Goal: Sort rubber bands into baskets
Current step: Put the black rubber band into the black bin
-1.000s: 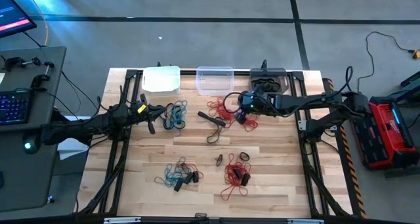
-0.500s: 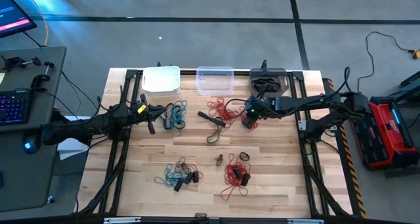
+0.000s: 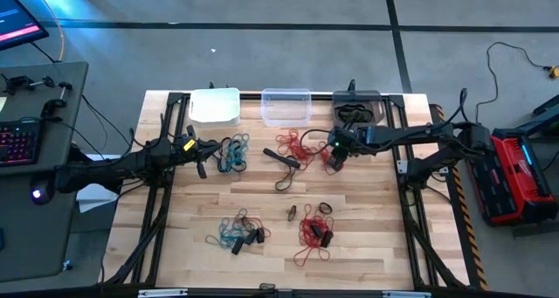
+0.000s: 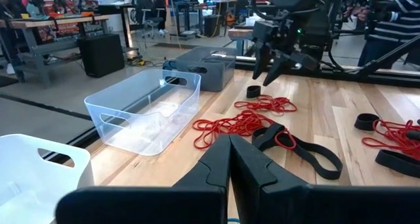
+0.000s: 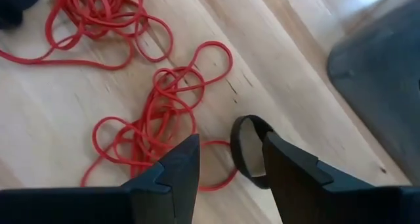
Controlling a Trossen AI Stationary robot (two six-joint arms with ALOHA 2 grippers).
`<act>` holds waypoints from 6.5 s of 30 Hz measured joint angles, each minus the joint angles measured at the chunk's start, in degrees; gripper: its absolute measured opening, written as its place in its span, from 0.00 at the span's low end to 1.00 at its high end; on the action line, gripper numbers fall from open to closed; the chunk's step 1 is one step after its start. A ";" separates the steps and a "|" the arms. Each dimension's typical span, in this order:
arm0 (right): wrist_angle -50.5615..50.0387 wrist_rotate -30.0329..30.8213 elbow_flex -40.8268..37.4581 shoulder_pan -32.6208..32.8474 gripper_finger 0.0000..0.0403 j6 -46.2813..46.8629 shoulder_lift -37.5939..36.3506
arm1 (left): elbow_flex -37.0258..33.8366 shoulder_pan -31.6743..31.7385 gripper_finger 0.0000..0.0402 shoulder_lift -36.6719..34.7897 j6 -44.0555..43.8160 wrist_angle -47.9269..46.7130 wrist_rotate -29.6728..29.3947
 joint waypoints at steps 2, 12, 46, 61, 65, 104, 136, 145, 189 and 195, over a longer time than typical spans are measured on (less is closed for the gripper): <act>0.17 -0.28 0.00 -0.65 0.39 -1.35 0.00 | 0.00 0.00 0.00 -0.01 -0.01 0.07 0.00; 1.08 -2.02 0.04 -2.66 0.39 -4.27 0.00 | 0.00 0.00 0.00 0.00 0.00 -0.04 0.00; 1.41 -10.69 1.70 -6.86 0.03 -10.96 8.37 | 0.00 0.00 0.00 0.01 1.51 -0.46 0.00; 1.44 -11.76 5.14 -6.82 0.00 -10.85 3.96 | 0.00 0.00 0.00 0.01 1.51 -0.46 0.00; 1.98 -11.58 5.16 -7.01 0.00 -10.29 -0.89 | 0.00 0.00 0.00 0.01 1.51 -0.46 0.00; 5.48 3.21 5.09 -31.25 0.00 3.35 2.62 | 0.00 0.00 0.00 0.01 1.91 -0.44 0.00; 5.71 0.13 5.05 -33.99 0.00 1.93 2.88 | 0.00 0.00 0.00 0.01 1.81 -0.44 -0.02; 6.57 -0.03 5.01 -36.26 0.03 0.30 7.83 | 0.00 0.00 0.00 0.01 1.79 -0.46 -0.04; 24.99 -4.35 2.24 -26.81 0.00 -12.21 0.52 | 0.00 0.01 0.00 -0.01 -1.11 -0.55 1.18; 25.81 -2.76 0.04 -23.58 0.00 -11.81 -2.34 | 0.00 0.02 0.00 -0.01 -1.09 -0.59 1.05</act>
